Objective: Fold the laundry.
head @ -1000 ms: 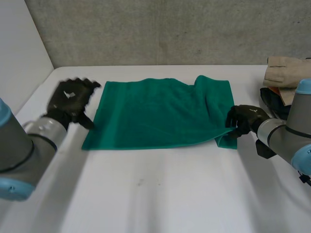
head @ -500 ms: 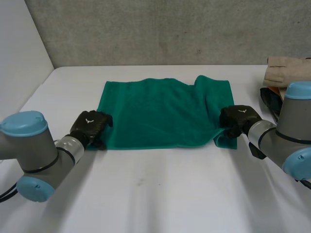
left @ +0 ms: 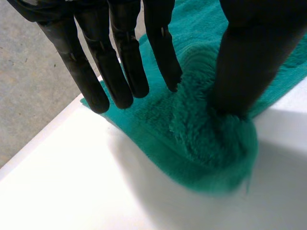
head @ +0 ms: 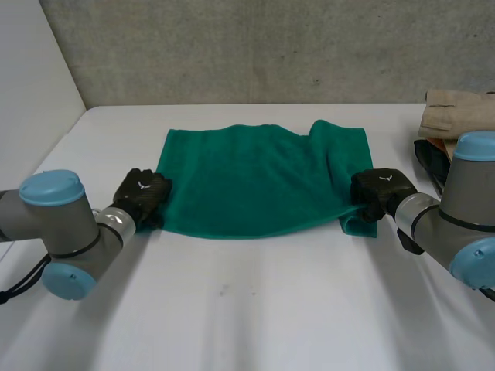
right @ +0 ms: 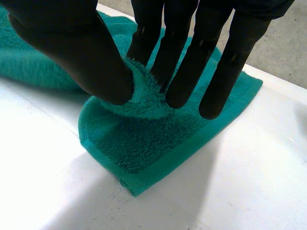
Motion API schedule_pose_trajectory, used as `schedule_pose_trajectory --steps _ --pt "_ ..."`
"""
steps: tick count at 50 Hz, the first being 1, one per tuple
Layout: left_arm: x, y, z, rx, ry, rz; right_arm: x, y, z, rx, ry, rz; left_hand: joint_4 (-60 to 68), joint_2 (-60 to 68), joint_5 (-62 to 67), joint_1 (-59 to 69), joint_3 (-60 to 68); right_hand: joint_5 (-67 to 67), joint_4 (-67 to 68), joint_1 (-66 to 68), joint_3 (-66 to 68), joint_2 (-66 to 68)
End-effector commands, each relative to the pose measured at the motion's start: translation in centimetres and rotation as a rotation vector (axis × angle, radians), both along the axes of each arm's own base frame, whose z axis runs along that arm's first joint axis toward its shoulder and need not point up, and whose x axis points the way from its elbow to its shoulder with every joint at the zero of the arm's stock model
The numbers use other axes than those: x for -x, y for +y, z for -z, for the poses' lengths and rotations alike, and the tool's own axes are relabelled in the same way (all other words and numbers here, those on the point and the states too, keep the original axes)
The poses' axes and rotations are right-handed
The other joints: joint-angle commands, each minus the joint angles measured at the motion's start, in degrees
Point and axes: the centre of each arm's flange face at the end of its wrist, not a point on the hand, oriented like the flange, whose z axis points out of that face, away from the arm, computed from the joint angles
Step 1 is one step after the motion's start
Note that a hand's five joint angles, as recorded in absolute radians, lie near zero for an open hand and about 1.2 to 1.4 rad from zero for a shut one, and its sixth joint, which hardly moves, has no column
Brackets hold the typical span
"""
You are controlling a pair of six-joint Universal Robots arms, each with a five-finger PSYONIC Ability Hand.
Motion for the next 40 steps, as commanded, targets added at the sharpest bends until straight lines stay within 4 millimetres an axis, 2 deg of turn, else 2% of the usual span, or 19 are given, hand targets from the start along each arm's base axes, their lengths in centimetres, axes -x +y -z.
schedule_pose_trajectory --steps 1,2,8,11,12,15,16,17,18,19,22,24,26,30,35,40 --pt "0.4 -1.3 -0.2 0.025 0.014 0.000 0.0 0.1 0.0 -0.002 0.001 -0.002 29.3 29.0 30.8 28.4 29.3 13.0 11.4 15.3 12.0 12.8" --pt "0.4 -1.4 -0.2 0.024 0.016 -0.001 0.0 0.1 0.0 -0.002 0.001 -0.002 32.3 32.0 33.9 31.4 32.4 13.0 11.4 15.3 12.0 12.8" --pt "0.5 -1.1 -0.6 -0.009 0.007 -0.001 -0.1 0.1 -0.1 0.003 0.002 -0.002 32.3 32.1 33.9 31.5 32.4 13.0 11.4 15.3 12.0 12.8" --pt "0.5 -0.5 -2.4 -0.011 0.014 -0.003 -0.1 0.0 -1.3 0.039 0.001 -0.002 32.3 32.1 33.9 31.5 32.4 13.0 11.4 15.3 12.0 12.8" --pt "0.4 0.0 -4.5 0.012 0.024 -0.002 -0.1 0.0 -1.7 0.051 0.002 -0.004 32.3 32.1 33.9 31.5 32.4 13.0 11.4 15.3 12.0 12.8" --pt "0.1 1.1 -6.8 0.034 0.045 -0.002 -0.6 0.4 -3.6 0.100 -0.003 -0.025 32.3 32.1 33.9 31.5 32.4 13.0 11.4 15.3 12.0 12.8" --pt "0.0 1.8 -8.2 0.051 0.063 -0.005 -0.7 0.4 -3.9 0.111 -0.003 -0.022 32.3 32.1 33.9 31.5 32.4 13.0 11.4 15.3 12.0 12.8" --pt "-0.1 2.0 -8.7 0.058 0.072 -0.006 -0.8 0.4 -4.1 0.113 -0.008 -0.021 32.3 32.1 33.9 31.5 32.4 7.8 6.1 10.1 6.7 7.5" --pt "-0.1 2.3 -9.3 0.067 0.082 -0.007 -0.9 0.5 -4.1 0.108 -0.017 -0.016 32.3 32.1 33.9 31.5 32.4 -10.1 -11.8 -7.8 -11.2 -10.4" --pt "-0.1 2.6 -9.9 0.074 0.096 -0.006 -0.9 0.4 -4.2 0.109 -0.023 -0.013 32.3 32.1 33.9 31.5 32.4 -18.3 -19.9 -16.0 -19.3 -18.5" --pt "-0.2 3.3 -11.5 0.094 0.136 -0.012 -1.0 0.3 -3.9 0.069 -0.072 0.013 32.3 32.1 33.9 31.5 32.4 -37.0 -38.6 -34.7 -38.0 -37.2" --pt "-0.3 3.7 -12.5 0.108 0.161 -0.016 -1.0 0.3 -3.6 0.036 -0.099 0.026 32.3 32.1 33.9 31.5 32.4 -42.6 -44.2 -40.3 -43.6 -42.8" --pt "-0.4 3.8 -12.9 0.116 0.172 -0.018 -0.7 0.5 -3.5 -0.014 -0.120 0.043 32.3 32.1 33.9 31.5 32.4 -49.8 -51.4 -47.5 -50.8 -50.0" --pt "-1.0 3.6 -13.3 0.125 0.176 -0.054 -0.5 1.6 -3.2 -0.097 -0.095 0.037 32.3 32.1 33.9 31.5 32.4 -54.4 -56.0 -52.1 -55.4 -54.6" --pt "-1.6 3.1 -13.6 0.143 0.170 -0.118 0.2 2.8 -3.4 -0.134 -0.039 0.023 32.3 32.1 33.9 31.5 32.4 -50.8 -52.5 -48.5 -51.9 -51.1" --pt "-3.3 1.8 -14.0 0.171 0.172 -0.188 1.0 3.7 -2.7 -0.117 0.050 -0.011 32.3 32.1 33.9 31.5 32.4 -45.6 -47.3 -43.3 -46.7 -45.9"
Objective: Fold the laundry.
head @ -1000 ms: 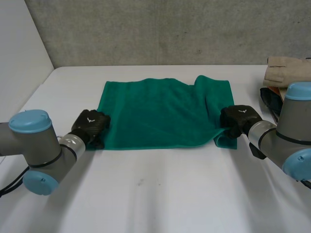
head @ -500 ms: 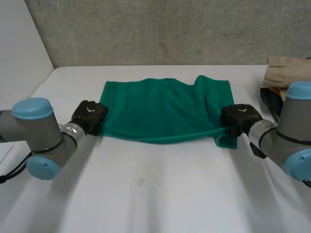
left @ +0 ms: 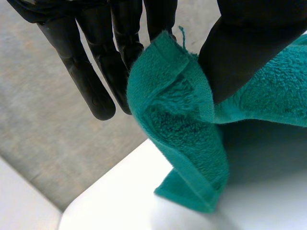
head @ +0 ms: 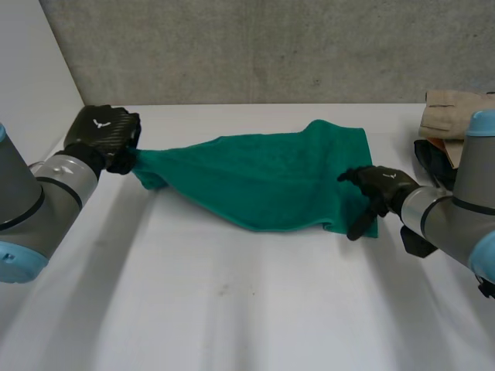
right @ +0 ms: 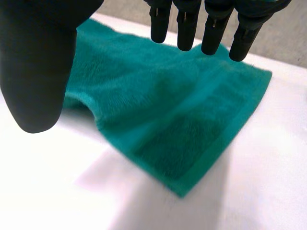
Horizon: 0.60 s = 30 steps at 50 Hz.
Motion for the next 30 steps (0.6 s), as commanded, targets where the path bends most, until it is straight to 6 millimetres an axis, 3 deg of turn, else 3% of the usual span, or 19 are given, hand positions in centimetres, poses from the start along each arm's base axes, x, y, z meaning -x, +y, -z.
schedule_pose_trajectory --steps 1,6,16,30 --pt "-2.1 -1.7 -0.4 0.023 0.002 -0.101 1.1 1.6 0.9 0.020 0.153 -0.077 11.3 11.6 13.6 13.9 11.9 9.9 8.8 7.8 9.0 8.9" --pt "-3.0 -2.4 -0.3 0.027 0.009 -0.125 0.7 1.3 2.2 0.088 0.240 -0.137 11.3 11.6 13.6 13.9 11.9 18.5 17.4 16.4 17.6 17.5" --pt "-2.6 -2.0 0.4 0.005 0.006 -0.109 0.1 -1.1 4.7 0.168 0.259 -0.150 11.3 11.6 13.6 13.9 11.9 23.1 21.9 21.0 22.1 22.1" --pt "-2.7 -2.1 0.6 0.004 0.006 -0.112 -0.4 -2.8 6.0 0.188 0.271 -0.155 11.3 11.6 13.6 13.9 11.9 30.0 28.8 27.9 29.0 29.0"
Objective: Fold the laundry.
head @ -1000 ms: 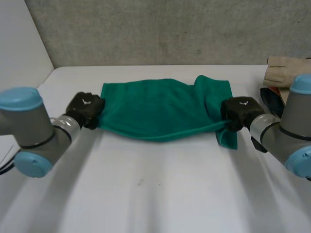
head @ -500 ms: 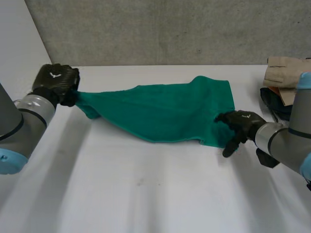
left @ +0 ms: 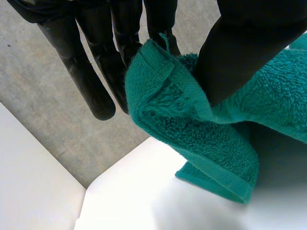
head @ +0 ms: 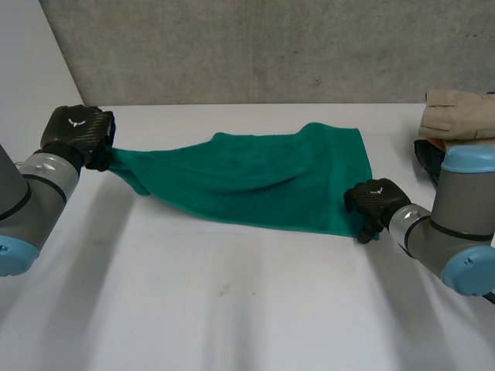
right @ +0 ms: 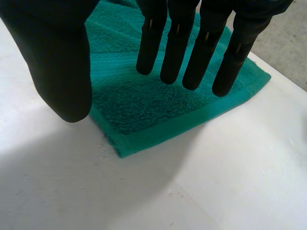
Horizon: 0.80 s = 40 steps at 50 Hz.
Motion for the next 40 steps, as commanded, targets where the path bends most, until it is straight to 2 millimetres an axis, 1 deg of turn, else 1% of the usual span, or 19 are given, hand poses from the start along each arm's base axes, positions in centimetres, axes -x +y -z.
schedule_pose_trajectory --steps 1,5,11,15,26,29,30,33,34,37,38,39,40 --pt "-0.1 -0.1 0.1 0.000 0.000 -0.002 -0.2 -0.7 0.7 0.005 0.004 -0.003 11.3 11.6 13.6 13.9 11.9 6.8 6.9 7.0 6.9 7.1" --pt "-0.1 -0.1 0.1 -0.002 0.000 -0.004 -0.2 -1.2 1.0 0.017 0.006 0.002 11.3 11.6 13.6 13.9 11.9 7.4 7.4 7.5 7.4 7.6" --pt "0.0 -0.1 0.3 -0.006 -0.001 -0.001 -0.4 -2.0 0.7 0.076 0.005 -0.003 11.3 11.6 13.6 13.9 11.9 10.7 10.8 10.9 10.8 10.9" --pt "0.0 -0.1 0.3 -0.006 -0.001 -0.001 -0.6 -2.6 1.1 0.093 0.019 -0.011 11.3 11.6 13.6 13.9 11.9 12.2 12.3 12.4 12.3 12.5" --pt "-0.2 -0.1 0.4 -0.012 -0.004 -0.005 -1.0 -4.2 0.9 0.140 0.013 -0.012 11.3 11.6 13.6 13.9 11.9 18.0 18.0 18.1 18.0 18.2" --pt "-0.2 -0.2 0.5 -0.013 -0.005 -0.008 -1.1 -4.7 0.7 0.165 0.008 -0.012 11.3 11.6 13.6 13.9 11.9 32.9 33.0 33.0 32.9 33.1" --pt "-0.2 -0.2 0.5 -0.013 -0.005 -0.008 -1.2 -5.0 0.2 0.191 0.004 -0.011 11.3 11.6 13.6 13.9 11.9 42.4 42.4 42.5 42.4 42.6" --pt "-0.4 -0.2 0.5 -0.019 -0.006 -0.015 -1.2 -5.4 -1.0 0.243 -0.006 0.003 11.3 11.6 13.6 13.9 11.9 42.5 42.5 42.6 42.5 42.7" --pt "-0.4 -0.2 0.4 -0.021 -0.007 -0.015 -1.0 -5.6 -2.5 0.284 -0.013 0.024 11.3 11.6 13.6 13.9 11.9 42.5 42.5 42.6 42.5 42.7" --pt "-0.4 0.1 0.1 -0.019 -0.011 -0.014 -0.6 -5.3 -5.7 0.345 -0.024 0.042 11.3 11.6 13.6 13.9 11.9 42.5 42.5 42.6 42.5 42.7" --pt "-0.4 0.3 -0.1 -0.020 -0.013 -0.013 -0.3 -4.7 -7.9 0.375 -0.025 0.047 11.3 11.6 13.6 13.9 11.9 42.5 42.5 42.6 42.5 42.7" --pt "-0.4 0.5 -0.4 -0.021 -0.016 -0.012 -0.1 -4.3 -8.9 0.379 -0.023 0.050 11.3 11.6 13.6 13.9 11.9 42.5 42.5 42.6 42.5 42.7" --pt "-0.5 1.0 -1.1 -0.026 -0.017 -0.012 0.0 -3.7 -9.7 0.375 -0.020 0.047 11.3 11.6 13.6 13.9 11.9 42.5 42.5 42.6 42.5 42.7"
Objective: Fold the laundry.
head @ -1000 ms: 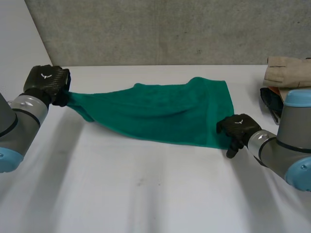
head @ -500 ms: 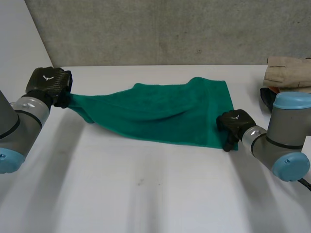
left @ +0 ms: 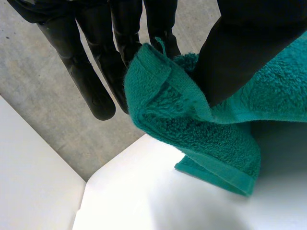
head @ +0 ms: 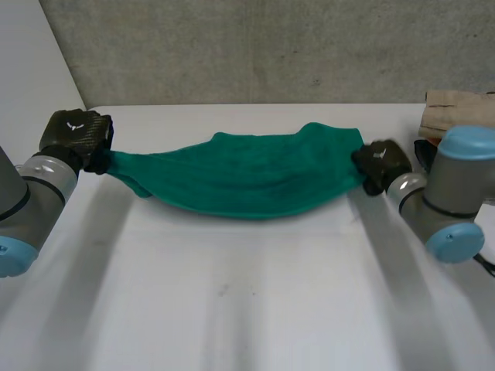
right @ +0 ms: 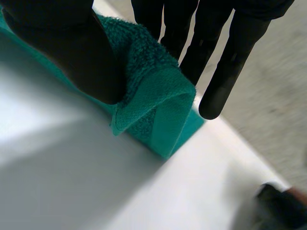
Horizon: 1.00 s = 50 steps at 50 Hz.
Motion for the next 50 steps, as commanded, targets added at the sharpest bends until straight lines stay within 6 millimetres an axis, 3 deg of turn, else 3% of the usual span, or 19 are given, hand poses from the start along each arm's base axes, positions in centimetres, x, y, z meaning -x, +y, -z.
schedule_pose_trajectory --steps 1,5,11,14,20,25,30,33,34,37,38,42,45,50 --pt "-0.3 1.5 -2.1 -0.007 -0.011 -0.003 1.2 2.3 -8.0 0.099 -0.006 0.029 11.3 11.6 13.6 13.9 11.9 13.6 11.5 15.4 12.2 12.5" --pt "-1.4 3.6 -4.4 -0.026 -0.021 -0.023 2.7 5.4 -11.4 0.035 0.088 0.024 11.3 11.6 13.6 13.9 11.9 13.6 11.5 15.4 12.2 12.5" --pt "-2.8 7.4 -6.0 -0.096 -0.121 -0.040 4.8 8.6 -14.2 -0.019 0.253 0.024 11.3 11.6 13.6 13.9 11.9 13.6 11.5 15.4 12.2 12.5" --pt "-3.1 8.6 -5.9 -0.107 -0.203 -0.036 5.2 10.3 -15.4 -0.038 0.306 0.010 11.3 11.6 13.6 13.9 11.9 13.6 11.5 15.4 12.2 12.5" --pt "-3.5 9.2 -3.5 -0.149 -0.381 -0.005 5.2 11.2 -15.2 -0.088 0.331 -0.021 11.3 11.6 13.6 13.9 11.9 13.6 11.5 15.4 12.2 12.5" --pt "-2.7 6.1 0.5 -0.201 -0.416 0.027 4.5 8.5 -10.3 -0.224 0.357 -0.036 11.3 11.6 13.6 13.9 11.9 13.6 11.5 15.4 12.2 12.5" --pt "-1.5 0.7 1.0 -0.106 -0.393 0.018 4.0 4.3 -9.3 -0.194 0.318 0.041 11.3 11.6 13.6 13.9 11.9 13.6 11.5 15.4 12.2 12.5" --pt "0.6 -2.9 -1.2 0.051 -0.363 0.023 3.2 1.3 -11.0 -0.036 0.220 0.116 11.3 11.6 13.6 13.9 11.9 13.6 11.5 15.4 12.2 12.5" --pt "1.5 -4.5 -2.8 0.139 -0.335 0.014 2.8 0.5 -11.6 0.020 0.187 0.129 11.3 11.6 13.6 13.9 11.9 13.6 11.5 15.4 12.2 12.5" --pt "2.0 -6.6 -5.5 0.280 -0.275 -0.019 2.0 -2.1 -15.0 0.275 0.023 0.174 11.3 11.6 13.6 13.9 11.9 13.6 11.5 15.4 12.2 12.5" --pt "2.0 -7.7 -7.9 0.390 -0.213 -0.048 1.9 -2.6 -15.9 0.341 -0.020 0.180 11.3 11.6 13.6 13.9 11.9 13.6 11.5 15.4 12.2 12.5" --pt "1.6 -9.1 -12.2 0.627 -0.032 -0.099 1.8 -3.8 -19.8 0.614 -0.188 0.200 11.3 11.6 13.6 13.9 11.9 13.6 11.5 15.4 12.2 12.5" --pt "1.3 -9.4 -13.6 0.722 0.072 -0.097 1.5 -3.9 -20.8 0.712 -0.230 0.192 11.3 11.6 13.6 13.9 11.9 13.6 11.5 15.4 12.2 12.5" --pt "1.2 -9.5 -12.5 0.658 0.100 -0.082 1.0 -4.3 -19.3 0.677 -0.220 0.179 11.3 11.6 13.6 13.9 11.9 13.6 11.5 15.4 12.2 12.5"
